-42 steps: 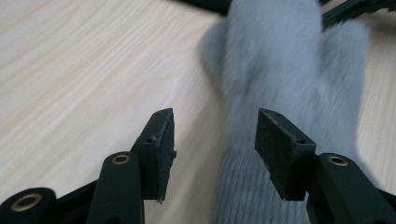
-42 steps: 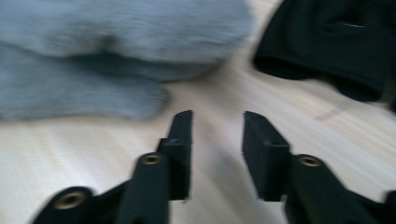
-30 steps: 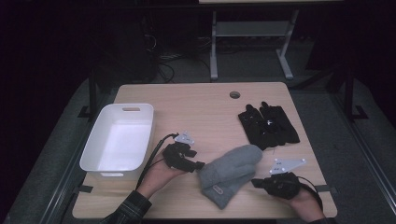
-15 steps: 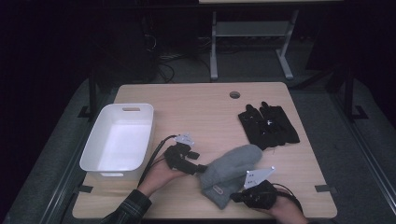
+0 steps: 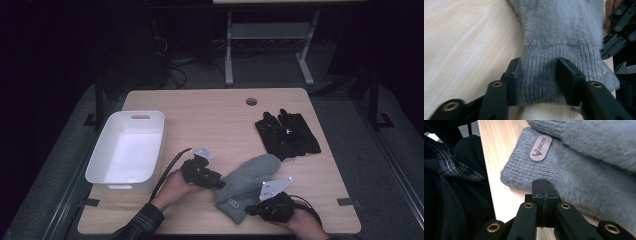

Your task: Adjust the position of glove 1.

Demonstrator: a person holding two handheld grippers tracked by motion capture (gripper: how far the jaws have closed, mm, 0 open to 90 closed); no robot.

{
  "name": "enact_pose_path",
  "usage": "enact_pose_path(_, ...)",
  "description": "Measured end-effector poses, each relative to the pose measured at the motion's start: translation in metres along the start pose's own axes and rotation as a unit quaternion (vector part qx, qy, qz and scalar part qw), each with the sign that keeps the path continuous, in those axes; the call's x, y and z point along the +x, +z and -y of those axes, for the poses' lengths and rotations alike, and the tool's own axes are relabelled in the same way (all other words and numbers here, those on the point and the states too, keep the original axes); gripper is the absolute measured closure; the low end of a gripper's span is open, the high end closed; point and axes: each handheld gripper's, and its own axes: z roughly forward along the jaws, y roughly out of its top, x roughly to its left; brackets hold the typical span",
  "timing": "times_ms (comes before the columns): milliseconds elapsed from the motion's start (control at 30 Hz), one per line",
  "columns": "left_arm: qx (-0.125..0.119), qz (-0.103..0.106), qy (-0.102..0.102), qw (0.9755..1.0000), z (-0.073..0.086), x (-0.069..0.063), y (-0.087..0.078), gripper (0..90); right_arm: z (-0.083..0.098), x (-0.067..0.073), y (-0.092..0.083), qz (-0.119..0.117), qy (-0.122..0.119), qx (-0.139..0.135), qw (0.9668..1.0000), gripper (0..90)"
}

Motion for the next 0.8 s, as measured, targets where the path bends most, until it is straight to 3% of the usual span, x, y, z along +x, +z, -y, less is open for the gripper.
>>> enact_pose_path(133,0.014,-0.018,0.016,0.9996,-0.003,-0.004,-0.001,77.6,0.000,0.000,0.000,-0.001,0.001,0.000,1.0000,90.0)
enact_pose_path(200,0.022,-0.027,0.020,0.9992,-0.006,-0.008,-0.002,82.4,0.000,0.000,0.000,0.000,0.001,-0.001,1.0000,90.0)
enact_pose_path(267,0.026,-0.034,0.024,0.9988,-0.008,-0.011,-0.005,84.1,0.000,0.000,0.000,-0.001,0.001,-0.001,1.0000,90.0)
enact_pose_path(533,-0.002,-0.028,-0.001,0.9996,-0.019,-0.023,-0.030,85.5,-0.001,0.000,-0.001,0.001,0.009,-0.008,0.9999,90.0)
enact_pose_path(800,-0.014,-0.032,-0.022,0.9992,-0.024,-0.036,-0.040,85.7,-0.006,-0.001,0.002,0.009,0.011,-0.013,0.9998,90.0)
